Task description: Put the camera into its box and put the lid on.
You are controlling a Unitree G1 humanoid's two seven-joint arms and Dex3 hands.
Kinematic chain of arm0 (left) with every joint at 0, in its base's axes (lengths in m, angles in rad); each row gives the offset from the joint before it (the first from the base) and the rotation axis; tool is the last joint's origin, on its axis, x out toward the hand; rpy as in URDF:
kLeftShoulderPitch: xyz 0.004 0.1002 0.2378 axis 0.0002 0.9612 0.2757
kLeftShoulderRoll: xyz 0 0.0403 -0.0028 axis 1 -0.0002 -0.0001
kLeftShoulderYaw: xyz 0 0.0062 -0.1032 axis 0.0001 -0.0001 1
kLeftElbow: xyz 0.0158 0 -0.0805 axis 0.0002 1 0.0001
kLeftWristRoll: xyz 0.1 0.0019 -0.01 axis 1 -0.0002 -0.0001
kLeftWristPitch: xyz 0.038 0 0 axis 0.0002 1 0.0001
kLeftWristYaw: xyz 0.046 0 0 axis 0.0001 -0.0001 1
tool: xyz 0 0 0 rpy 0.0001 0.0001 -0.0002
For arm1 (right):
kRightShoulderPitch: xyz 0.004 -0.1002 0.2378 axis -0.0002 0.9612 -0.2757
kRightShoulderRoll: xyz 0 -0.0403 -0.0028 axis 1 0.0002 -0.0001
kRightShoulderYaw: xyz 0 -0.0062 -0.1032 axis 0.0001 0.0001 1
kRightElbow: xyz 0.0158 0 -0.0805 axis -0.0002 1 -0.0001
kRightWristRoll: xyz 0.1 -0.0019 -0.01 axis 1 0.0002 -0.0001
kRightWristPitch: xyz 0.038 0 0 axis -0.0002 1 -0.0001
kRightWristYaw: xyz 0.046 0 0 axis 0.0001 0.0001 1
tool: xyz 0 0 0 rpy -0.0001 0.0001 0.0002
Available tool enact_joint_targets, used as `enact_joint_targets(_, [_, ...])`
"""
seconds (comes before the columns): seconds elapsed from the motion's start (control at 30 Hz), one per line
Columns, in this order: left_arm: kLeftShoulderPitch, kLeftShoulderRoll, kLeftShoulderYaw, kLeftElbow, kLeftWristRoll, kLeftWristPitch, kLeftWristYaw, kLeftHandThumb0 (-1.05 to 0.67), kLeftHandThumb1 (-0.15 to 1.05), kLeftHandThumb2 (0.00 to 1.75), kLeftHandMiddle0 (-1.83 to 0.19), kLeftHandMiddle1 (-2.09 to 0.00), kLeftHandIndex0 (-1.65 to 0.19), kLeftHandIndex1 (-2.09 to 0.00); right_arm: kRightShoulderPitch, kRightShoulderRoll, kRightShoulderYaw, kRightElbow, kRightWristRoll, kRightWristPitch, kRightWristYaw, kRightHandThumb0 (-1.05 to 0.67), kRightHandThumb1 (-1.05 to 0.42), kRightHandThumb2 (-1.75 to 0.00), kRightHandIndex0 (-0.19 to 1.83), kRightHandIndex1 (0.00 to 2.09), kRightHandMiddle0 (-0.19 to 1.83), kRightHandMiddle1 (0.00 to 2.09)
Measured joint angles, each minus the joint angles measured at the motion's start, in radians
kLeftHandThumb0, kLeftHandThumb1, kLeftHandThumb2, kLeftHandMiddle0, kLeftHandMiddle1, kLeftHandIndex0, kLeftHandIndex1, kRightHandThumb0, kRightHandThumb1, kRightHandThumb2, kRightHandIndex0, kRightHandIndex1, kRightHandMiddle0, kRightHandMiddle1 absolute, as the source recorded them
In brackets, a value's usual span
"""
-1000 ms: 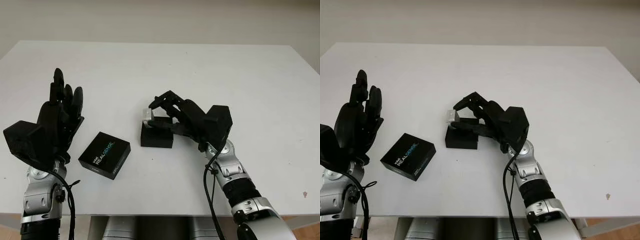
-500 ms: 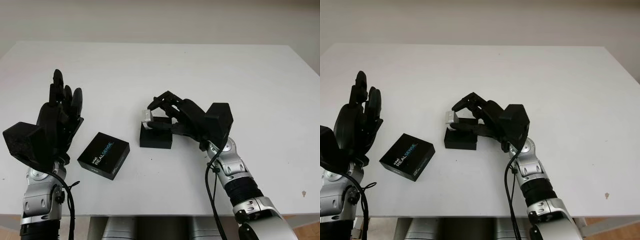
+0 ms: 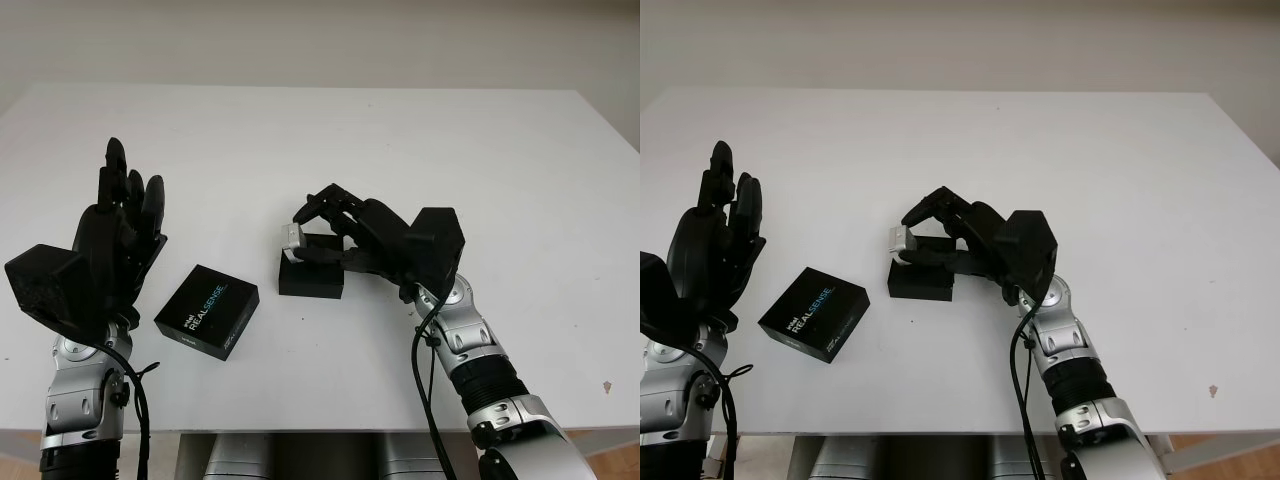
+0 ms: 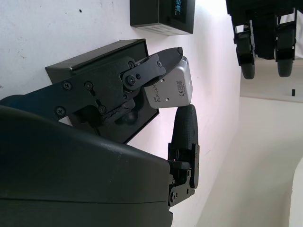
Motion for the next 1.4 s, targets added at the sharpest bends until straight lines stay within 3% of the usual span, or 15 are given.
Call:
enact_joint_targets(0.6, [0.001,0.000,0.000,-0.002,0.000,0.011,0.003,-0.76,1.05,0.48,0.17,-0.05,0.19,-0.05,0.026,-0.101,0.101,0.006,-0.223,-0.190,-0.136,-0.41,-0.91,-0.05,0.26,0.07,0.38,1.67])
enact_joint_targets(1.4, [0.005,0.013,0.002,-0.006,-0.002,0.026,-0.018,-0.76,1.05,0.48,0.18,-0.05,0.19,-0.03,0.058,-0.150,0.099,-0.032,-0.277,-0.164,-0.284,-0.43,-0.96,-0.06,0.30,0.07,0.31,1.59])
